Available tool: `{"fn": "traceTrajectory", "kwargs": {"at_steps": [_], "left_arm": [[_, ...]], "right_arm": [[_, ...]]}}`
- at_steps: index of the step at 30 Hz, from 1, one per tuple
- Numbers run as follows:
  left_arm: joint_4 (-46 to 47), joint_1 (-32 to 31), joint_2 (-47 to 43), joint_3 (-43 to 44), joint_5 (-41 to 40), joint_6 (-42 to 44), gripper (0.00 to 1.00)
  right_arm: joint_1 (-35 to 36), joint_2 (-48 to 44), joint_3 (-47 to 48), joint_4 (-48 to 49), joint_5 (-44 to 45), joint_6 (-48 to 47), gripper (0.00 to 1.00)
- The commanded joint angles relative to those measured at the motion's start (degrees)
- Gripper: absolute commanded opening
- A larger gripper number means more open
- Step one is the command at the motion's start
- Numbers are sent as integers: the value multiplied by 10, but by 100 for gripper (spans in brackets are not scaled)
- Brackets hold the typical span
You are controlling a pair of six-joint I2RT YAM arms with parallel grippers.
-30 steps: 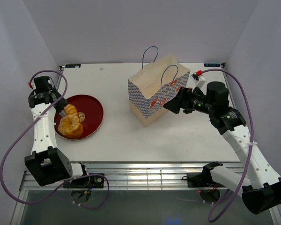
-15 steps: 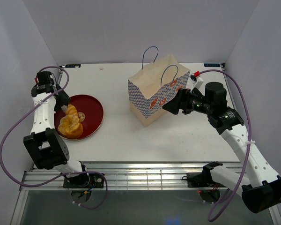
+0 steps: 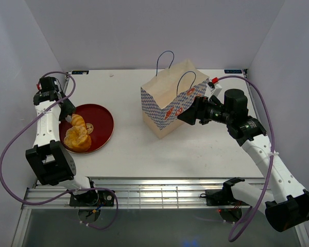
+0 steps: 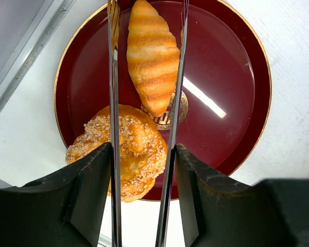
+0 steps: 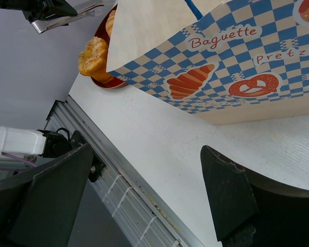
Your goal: Place the fake bread into the paper bag
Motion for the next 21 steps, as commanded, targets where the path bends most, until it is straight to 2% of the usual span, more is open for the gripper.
{"fn": "traceTrajectory", "kwargs": {"at_steps": [1,21], "left_arm": [[-1,4,-36,-8,-15,10,61],[16,5,-29,-45,28,12,61]], "right_arm": [[2,-2,1,28,-15,-5,91],[2,-15,-14,43,-23,-4,91]]}}
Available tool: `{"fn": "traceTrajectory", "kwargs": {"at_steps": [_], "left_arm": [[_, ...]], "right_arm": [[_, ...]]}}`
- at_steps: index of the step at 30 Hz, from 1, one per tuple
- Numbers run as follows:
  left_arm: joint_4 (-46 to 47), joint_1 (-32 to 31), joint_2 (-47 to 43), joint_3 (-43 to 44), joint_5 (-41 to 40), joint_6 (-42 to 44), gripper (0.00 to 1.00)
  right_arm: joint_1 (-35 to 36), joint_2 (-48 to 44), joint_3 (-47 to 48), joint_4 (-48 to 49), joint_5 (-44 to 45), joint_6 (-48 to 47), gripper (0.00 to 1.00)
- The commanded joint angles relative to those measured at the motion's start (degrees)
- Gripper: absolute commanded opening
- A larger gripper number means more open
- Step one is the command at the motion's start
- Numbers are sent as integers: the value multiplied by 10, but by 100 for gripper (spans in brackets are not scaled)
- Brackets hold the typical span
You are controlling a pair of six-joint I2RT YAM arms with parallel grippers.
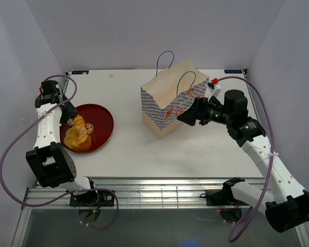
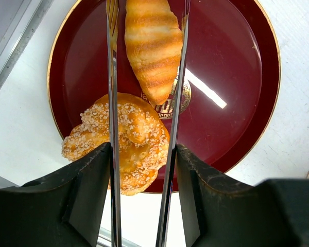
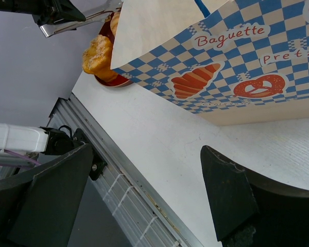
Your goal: Place the fake bread into the paper bag
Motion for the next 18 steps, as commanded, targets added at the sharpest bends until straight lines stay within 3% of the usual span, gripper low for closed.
{"fn": "traceTrajectory", "kwargs": {"at_steps": [1,18], "left_arm": [[16,4,-10,-11,19,7,61],[28,4,4,-30,39,7,52]], "right_arm": [[2,-11,-3,29,-10,-4,91],[2,-14,-3,30,-10,-3,90]]}}
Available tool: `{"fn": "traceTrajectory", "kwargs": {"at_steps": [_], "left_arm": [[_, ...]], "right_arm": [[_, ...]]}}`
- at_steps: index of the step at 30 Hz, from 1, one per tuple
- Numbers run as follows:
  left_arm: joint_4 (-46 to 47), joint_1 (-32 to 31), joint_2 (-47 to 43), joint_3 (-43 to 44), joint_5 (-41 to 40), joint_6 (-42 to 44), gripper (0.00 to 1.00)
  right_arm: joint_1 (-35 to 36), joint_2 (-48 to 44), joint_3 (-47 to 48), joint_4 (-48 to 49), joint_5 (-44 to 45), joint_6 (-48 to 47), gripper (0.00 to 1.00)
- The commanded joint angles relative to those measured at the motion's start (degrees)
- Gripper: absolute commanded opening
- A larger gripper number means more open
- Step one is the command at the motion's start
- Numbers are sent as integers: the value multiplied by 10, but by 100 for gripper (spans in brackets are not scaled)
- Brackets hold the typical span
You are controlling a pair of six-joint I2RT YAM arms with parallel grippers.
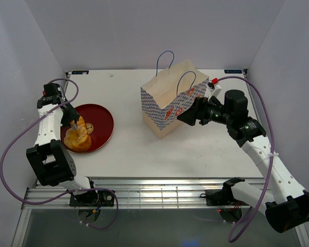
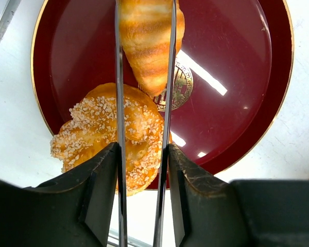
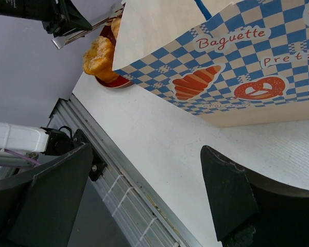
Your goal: Place the fake bread into the paper bag
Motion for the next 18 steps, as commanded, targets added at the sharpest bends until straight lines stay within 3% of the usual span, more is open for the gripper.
{"fn": "traceTrajectory", "kwargs": {"at_steps": [1,8,18], "left_arm": [[20,3,-5,-4,15,7,49],[25,3,-19,-8,11,-4,32],[27,3,-45,16,32,-19,18]], "right_arm": [[2,-14,-3,27,-9,-3,90],[2,-14,-3,27,-7,-3,90],[2,-14,6,23,-2,-1,90]]}}
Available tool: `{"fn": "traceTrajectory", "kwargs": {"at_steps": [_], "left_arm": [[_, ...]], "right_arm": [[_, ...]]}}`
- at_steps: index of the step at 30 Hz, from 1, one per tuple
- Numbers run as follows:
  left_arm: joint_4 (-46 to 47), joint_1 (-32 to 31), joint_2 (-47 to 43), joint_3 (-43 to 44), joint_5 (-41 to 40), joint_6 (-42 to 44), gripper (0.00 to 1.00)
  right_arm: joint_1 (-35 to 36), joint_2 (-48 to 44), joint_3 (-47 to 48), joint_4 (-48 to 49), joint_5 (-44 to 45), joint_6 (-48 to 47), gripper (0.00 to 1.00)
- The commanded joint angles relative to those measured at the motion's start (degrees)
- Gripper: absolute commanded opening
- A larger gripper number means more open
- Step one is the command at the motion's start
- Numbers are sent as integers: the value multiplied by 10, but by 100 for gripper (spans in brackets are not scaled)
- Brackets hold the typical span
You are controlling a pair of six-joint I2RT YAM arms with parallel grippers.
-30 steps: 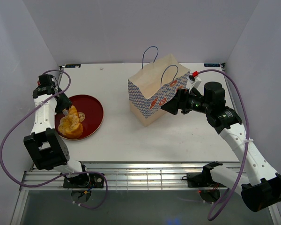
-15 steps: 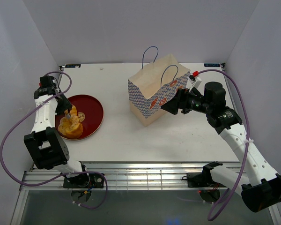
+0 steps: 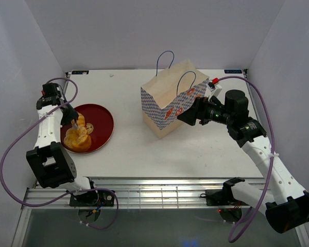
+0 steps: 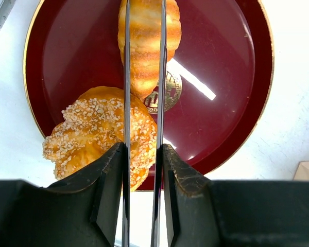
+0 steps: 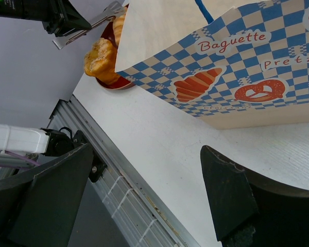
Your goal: Place the fake bread into the paper bag
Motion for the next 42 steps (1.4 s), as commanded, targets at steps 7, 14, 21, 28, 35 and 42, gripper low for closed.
{"fn": "traceTrajectory", "kwargs": {"at_steps": [7,14,21,28,35,42], "left_arm": [[13,3,-46,40,64,-17,13],[11,3,-52,44,73,-15,12],[7,3,-65,44,30,-9,31],[7,3,-70,36,38,6,45],[4,3,-66,30,102,-22,46],[6,3,-83,30,150,-71,44]], "right_arm": [[2,-12,7,16,6,0,90],[2,-16,13,12,10,1,90],[2,-19,10,12,10,1,90],[2,-18,8,16,7,1,90],[2,-19,7,18,5,3,90],[2,-20,7,17,6,6,90]]}}
